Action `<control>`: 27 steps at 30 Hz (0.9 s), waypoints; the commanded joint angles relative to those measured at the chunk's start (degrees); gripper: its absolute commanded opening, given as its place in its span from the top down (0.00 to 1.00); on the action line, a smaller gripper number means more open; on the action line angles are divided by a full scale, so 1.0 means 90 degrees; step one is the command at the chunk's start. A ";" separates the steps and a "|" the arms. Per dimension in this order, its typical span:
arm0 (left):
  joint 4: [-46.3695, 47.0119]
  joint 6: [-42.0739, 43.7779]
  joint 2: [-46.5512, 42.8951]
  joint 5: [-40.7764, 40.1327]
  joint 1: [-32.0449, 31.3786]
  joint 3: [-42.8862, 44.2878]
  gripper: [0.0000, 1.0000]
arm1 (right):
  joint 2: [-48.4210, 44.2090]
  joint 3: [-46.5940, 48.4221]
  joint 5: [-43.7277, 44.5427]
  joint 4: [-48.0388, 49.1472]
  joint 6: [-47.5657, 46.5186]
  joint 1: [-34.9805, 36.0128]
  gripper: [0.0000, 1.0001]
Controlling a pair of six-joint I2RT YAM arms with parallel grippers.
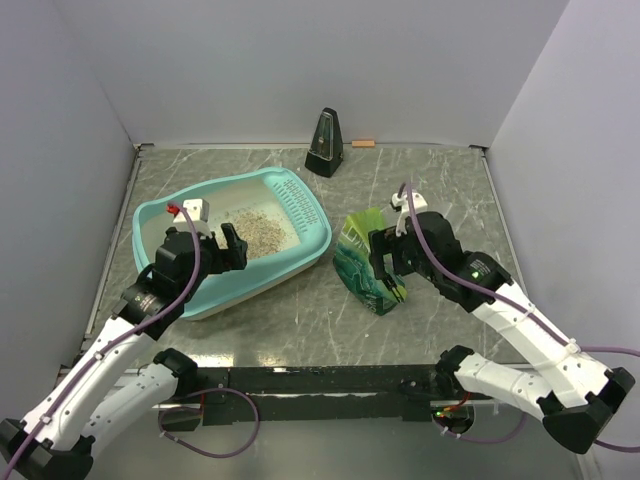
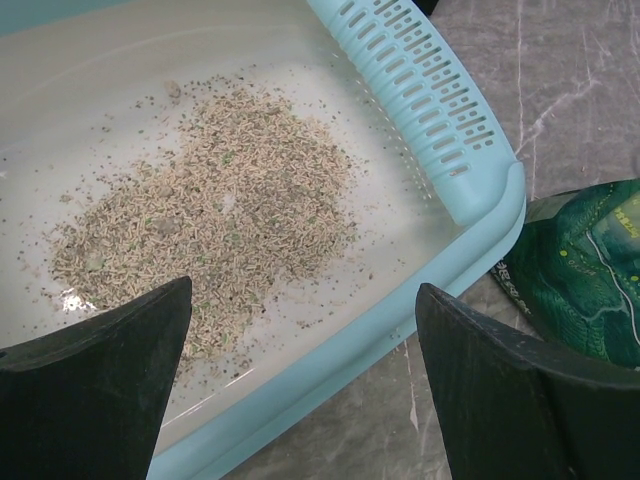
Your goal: Fill the litter box with clean litter
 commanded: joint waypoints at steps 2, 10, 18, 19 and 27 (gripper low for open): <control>0.0057 0.0045 -0.0099 0.0189 0.0028 0.0134 0.03 | -0.0070 -0.0166 -0.0153 -0.0420 0.0071 0.0011 0.00; 0.0047 0.0054 -0.0128 0.0287 0.0038 0.0144 0.03 | 0.0028 -0.0216 0.0089 -0.0713 0.0266 0.0488 0.00; 0.0047 0.0054 -0.0119 0.0316 0.0038 0.0134 0.03 | 0.0399 -0.0001 0.1115 -0.1241 0.0588 0.1232 0.03; 0.0047 0.0045 -0.0109 0.0316 0.0038 0.0144 0.03 | 0.0418 0.0028 0.1212 -0.1280 0.0608 0.1338 0.04; 0.0047 0.0064 -0.0060 0.0375 0.0047 0.0154 0.03 | 0.0448 0.0214 0.1633 -0.1583 0.0794 0.1564 0.14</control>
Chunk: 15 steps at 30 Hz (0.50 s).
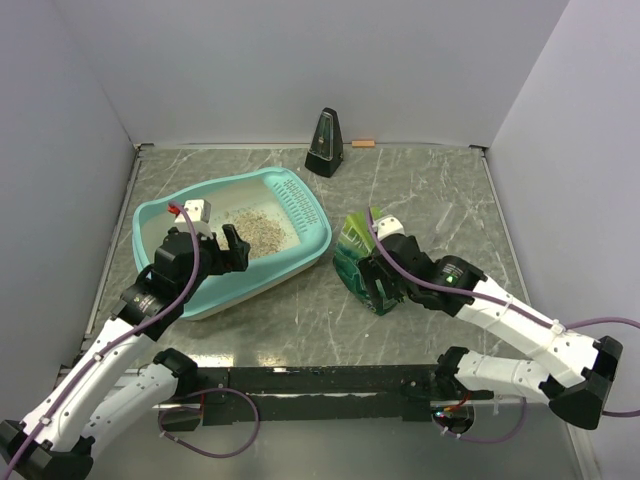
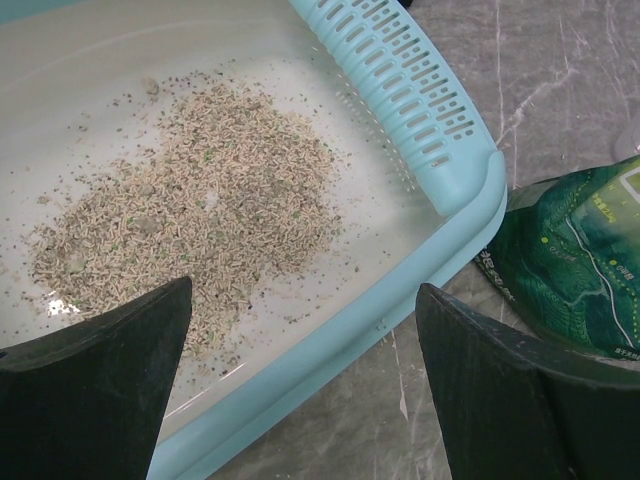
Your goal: Fill the litter box with clean litter
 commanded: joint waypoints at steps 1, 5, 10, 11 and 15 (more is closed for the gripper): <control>0.0047 0.0055 -0.0009 0.0103 0.0026 0.0144 0.03 | -0.0062 0.0340 0.0511 -0.0303 0.0189 0.0155 0.15; 0.0047 0.0055 -0.0019 0.0113 0.0035 0.0144 0.03 | -0.0072 0.0379 0.0580 -0.0372 0.0257 0.0234 0.18; 0.0047 0.0055 -0.0019 0.0123 0.0035 0.0144 0.03 | -0.0043 0.0409 0.0599 -0.0362 0.0267 0.0302 0.27; 0.0047 0.0055 -0.0029 0.0113 0.0035 0.0144 0.03 | -0.0014 0.0428 0.0648 -0.0371 0.0267 0.0322 0.27; 0.0047 0.0055 -0.0019 0.0123 0.0035 0.0144 0.03 | 0.0074 0.0535 0.0755 -0.0411 0.0287 0.0448 0.32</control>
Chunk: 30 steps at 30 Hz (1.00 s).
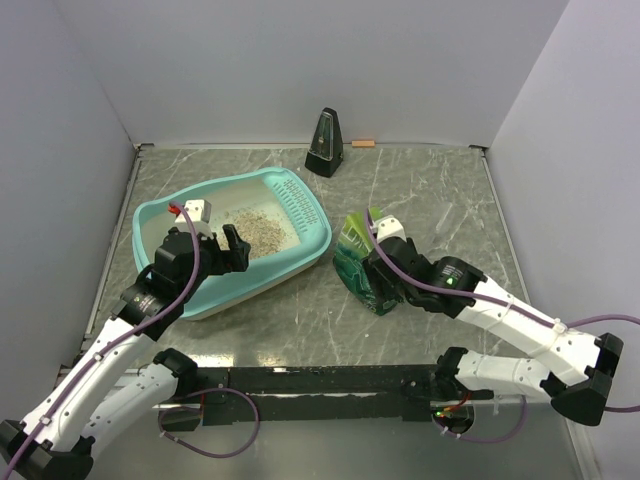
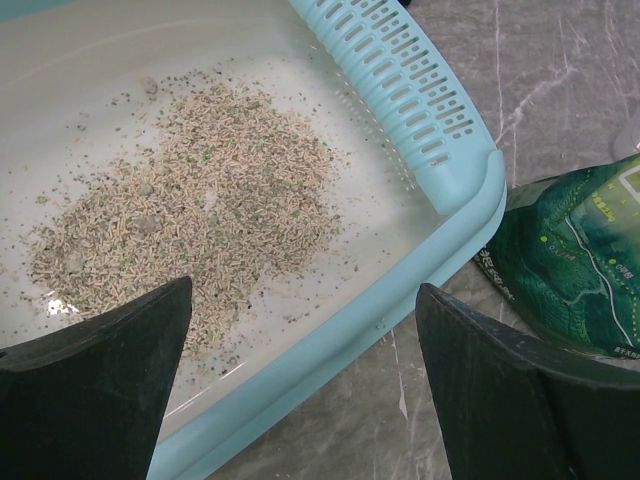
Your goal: Fill the litter box with clean litter
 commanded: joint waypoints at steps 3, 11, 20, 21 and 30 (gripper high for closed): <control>0.0047 0.0052 -0.0026 0.0081 0.0030 0.0144 0.03 | 0.0179 0.0414 0.0369 -0.0124 0.0105 0.0255 0.35; 0.0038 0.0062 -0.0046 0.0081 0.0030 0.0154 0.03 | 0.0326 0.0492 0.1082 -0.0378 0.0417 0.0431 1.00; 0.0028 0.0062 -0.0026 0.0091 0.0040 0.0144 0.03 | -0.0435 0.1010 0.2058 -0.0876 0.0856 0.0450 1.00; 0.0028 0.0052 -0.0016 0.0101 0.0040 0.0144 0.03 | -0.0484 0.1126 0.2175 -0.0924 0.0924 0.0431 1.00; 0.0028 0.0062 0.0003 0.0150 0.0050 0.0144 0.03 | -0.0953 0.1090 0.1496 0.0369 0.0254 -0.1216 1.00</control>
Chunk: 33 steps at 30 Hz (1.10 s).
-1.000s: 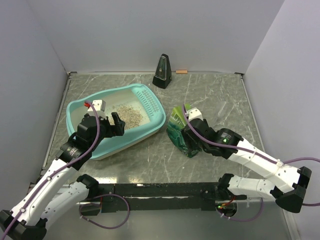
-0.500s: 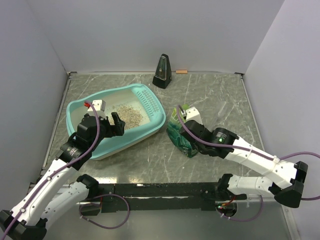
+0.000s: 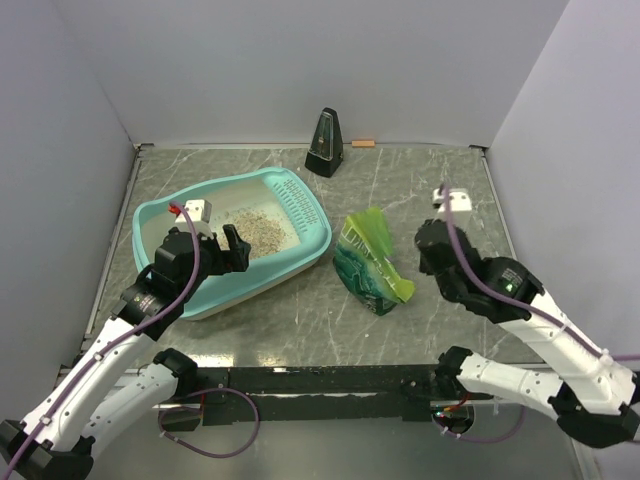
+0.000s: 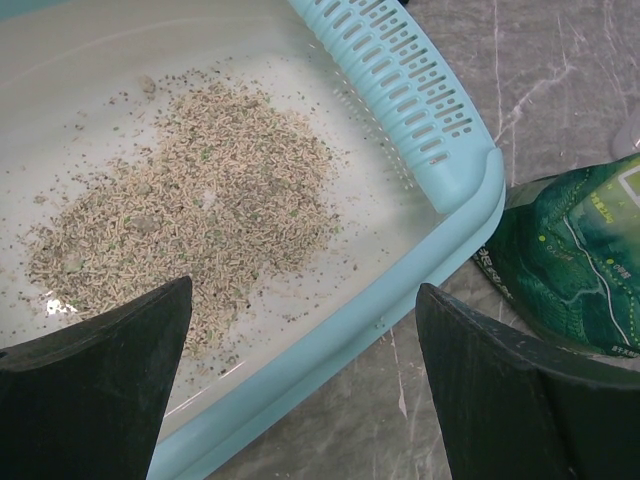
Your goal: Fill the litter box with clean litter
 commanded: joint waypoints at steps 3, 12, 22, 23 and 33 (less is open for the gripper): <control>0.0021 0.0050 0.0015 0.0113 0.0033 0.0144 0.03 | -0.0004 -0.0228 -0.1187 0.1710 -0.0752 -0.1771 1.00; 0.0030 0.0069 0.0035 0.0142 0.0033 0.0124 0.03 | 0.1371 -0.0755 -0.3383 0.3489 -0.0237 -0.3927 1.00; 0.0040 0.0128 0.0152 0.0298 0.0033 0.0144 0.03 | 0.3238 -0.1117 -0.5086 0.5208 0.0487 -0.5044 1.00; 0.0040 0.0118 0.0162 0.0299 0.0033 0.0144 0.03 | 0.3355 -0.1156 -0.5106 0.5393 0.0545 -0.5103 1.00; 0.0021 0.0128 0.0289 0.0299 0.0052 0.0144 0.03 | 0.4996 -0.1000 -0.5350 0.5883 0.0819 -0.5318 1.00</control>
